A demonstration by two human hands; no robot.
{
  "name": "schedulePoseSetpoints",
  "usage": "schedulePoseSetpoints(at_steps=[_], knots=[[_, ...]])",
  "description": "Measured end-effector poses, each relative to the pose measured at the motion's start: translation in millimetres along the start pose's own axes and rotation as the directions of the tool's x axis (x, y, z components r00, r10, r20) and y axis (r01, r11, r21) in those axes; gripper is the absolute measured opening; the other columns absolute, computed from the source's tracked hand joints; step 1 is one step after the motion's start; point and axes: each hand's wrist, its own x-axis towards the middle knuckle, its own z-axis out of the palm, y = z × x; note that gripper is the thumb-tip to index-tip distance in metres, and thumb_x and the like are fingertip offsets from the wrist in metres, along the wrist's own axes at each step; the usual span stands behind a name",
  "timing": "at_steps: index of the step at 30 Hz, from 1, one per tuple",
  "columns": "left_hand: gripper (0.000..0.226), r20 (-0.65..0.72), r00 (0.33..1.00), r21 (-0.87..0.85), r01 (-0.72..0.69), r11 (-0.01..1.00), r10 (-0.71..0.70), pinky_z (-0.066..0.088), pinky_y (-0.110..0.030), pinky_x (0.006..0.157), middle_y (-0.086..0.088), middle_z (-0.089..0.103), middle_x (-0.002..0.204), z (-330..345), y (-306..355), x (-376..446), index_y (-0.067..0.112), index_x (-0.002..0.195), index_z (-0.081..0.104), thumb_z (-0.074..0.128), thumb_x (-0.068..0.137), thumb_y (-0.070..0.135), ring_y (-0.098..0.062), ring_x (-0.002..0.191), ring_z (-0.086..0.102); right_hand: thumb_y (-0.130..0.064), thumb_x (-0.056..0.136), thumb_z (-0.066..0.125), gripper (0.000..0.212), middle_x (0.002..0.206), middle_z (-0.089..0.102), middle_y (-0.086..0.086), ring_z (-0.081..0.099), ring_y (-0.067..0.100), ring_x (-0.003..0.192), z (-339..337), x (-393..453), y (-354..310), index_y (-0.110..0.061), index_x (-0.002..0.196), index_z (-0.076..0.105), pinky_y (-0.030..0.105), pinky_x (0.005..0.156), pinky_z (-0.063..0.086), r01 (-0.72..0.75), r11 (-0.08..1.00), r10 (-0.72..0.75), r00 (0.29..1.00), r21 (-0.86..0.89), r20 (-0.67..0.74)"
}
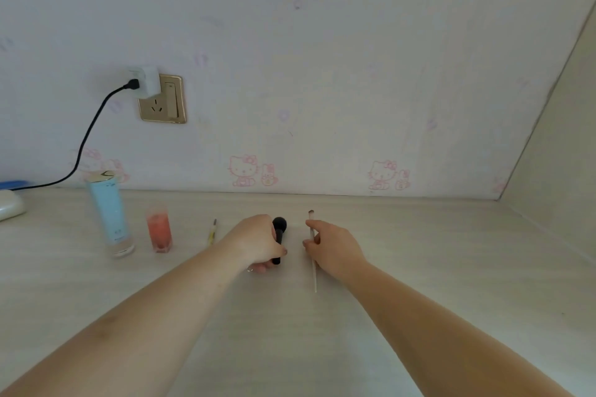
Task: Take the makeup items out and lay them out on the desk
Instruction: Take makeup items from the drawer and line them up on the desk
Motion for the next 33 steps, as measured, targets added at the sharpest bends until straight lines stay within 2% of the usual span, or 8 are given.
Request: schedulePoseSetpoints(at_steps=[2, 5, 10, 14, 18, 21, 25, 33], knots=[[0.013, -0.026, 1.000, 0.024, -0.003, 1.000, 0.004, 0.050, -0.024, 0.045, -0.006, 0.063, 0.060, 3, 2, 2, 0.012, 0.078, 0.050, 0.062, 0.083, 0.015, -0.023, 0.050, 0.062, -0.029, 0.091, 0.048, 0.049, 0.128, 0.057, 0.004, 0.051, 0.023, 0.118, 1, 4, -2, -0.028, 0.139, 0.041, 0.033, 0.095, 0.044, 0.022, 0.997, -0.021, 0.999, -0.068, 0.025], [0.016, -0.045, 0.999, 0.098, -0.015, 0.995, 0.019, 0.055, -0.030, 0.052, -0.005, 0.061, 0.060, 7, 6, 4, 0.015, 0.076, 0.045, 0.060, 0.081, 0.012, -0.024, 0.054, 0.064, -0.029, 0.090, 0.047, 0.046, 0.130, 0.053, 0.006, 0.051, 0.025, 0.118, 3, 8, -5, -0.028, 0.136, 0.043, 0.033, 0.093, 0.044, 0.041, 0.985, -0.030, 0.997, -0.168, 0.071], [0.018, -0.046, 0.999, 0.186, -0.017, 0.982, 0.026, 0.047, -0.023, 0.046, -0.005, 0.059, 0.064, 9, 6, 6, 0.017, 0.074, 0.041, 0.058, 0.078, 0.012, -0.023, 0.047, 0.057, -0.032, 0.093, 0.042, 0.038, 0.124, 0.051, 0.007, 0.053, 0.028, 0.112, 7, 12, -9, -0.030, 0.130, 0.049, 0.033, 0.086, 0.044, 0.055, 0.963, -0.037, 0.997, -0.262, 0.074], [0.028, -0.087, 0.995, 0.255, -0.022, 0.967, 0.045, 0.051, -0.028, 0.062, -0.003, 0.058, 0.080, 9, 8, 1, 0.014, 0.096, 0.045, 0.063, 0.082, 0.030, -0.024, 0.063, 0.062, -0.038, 0.093, 0.045, 0.046, 0.127, 0.050, 0.007, 0.052, 0.028, 0.115, 5, 8, -9, -0.029, 0.138, 0.039, 0.036, 0.089, 0.045, 0.068, 0.967, -0.053, 0.996, -0.247, 0.069], [0.043, -0.163, 0.982, 0.326, -0.041, 0.944, 0.099, 0.039, -0.027, 0.066, -0.002, 0.059, 0.103, 3, 9, -8, 0.014, 0.111, 0.047, 0.062, 0.082, 0.042, -0.020, 0.085, 0.056, -0.042, 0.094, 0.044, 0.049, 0.126, 0.051, 0.005, 0.053, 0.025, 0.113, -3, -1, -5, -0.028, 0.139, 0.034, 0.035, 0.086, 0.044, 0.079, 0.972, -0.079, 0.997, -0.222, 0.008], [0.036, -0.181, 0.974, 0.312, -0.072, 0.947, 0.133, 0.040, -0.026, 0.070, 0.001, 0.062, 0.106, 1, 12, -19, 0.019, 0.107, 0.053, 0.061, 0.082, 0.043, -0.019, 0.094, 0.056, -0.040, 0.093, 0.044, 0.044, 0.120, 0.054, 0.002, 0.056, 0.022, 0.106, -18, -15, 1, -0.028, 0.136, 0.038, 0.032, 0.081, 0.045, 0.083, 0.976, -0.094, 0.995, -0.199, -0.044], [0.035, -0.197, 0.964, 0.276, -0.119, 0.954, 0.177, 0.041, -0.027, 0.077, 0.003, 0.062, 0.111, 2, 18, -48, 0.022, 0.110, 0.056, 0.061, 0.082, 0.043, -0.019, 0.105, 0.056, -0.038, 0.092, 0.046, 0.038, 0.097, 0.053, -0.005, 0.054, 0.016, 0.086, -45, -54, 15, -0.029, 0.129, 0.044, 0.028, 0.072, 0.042, 0.089, 0.985, -0.109, 0.986, -0.151, -0.124], [0.031, -0.100, 0.935, 0.154, -0.322, 0.934, 0.339, 0.045, -0.028, 0.077, 0.005, 0.064, 0.099, 47, 47, -136, 0.022, 0.103, 0.058, 0.064, 0.081, 0.042, -0.016, 0.094, 0.060, -0.017, 0.087, 0.050, 0.032, 0.077, 0.048, -0.010, 0.047, 0.003, 0.065, -87, -173, 68, -0.023, 0.117, 0.055, 0.018, 0.057, 0.036, 0.083, 0.994, -0.095, 0.980, -0.075, -0.175]])
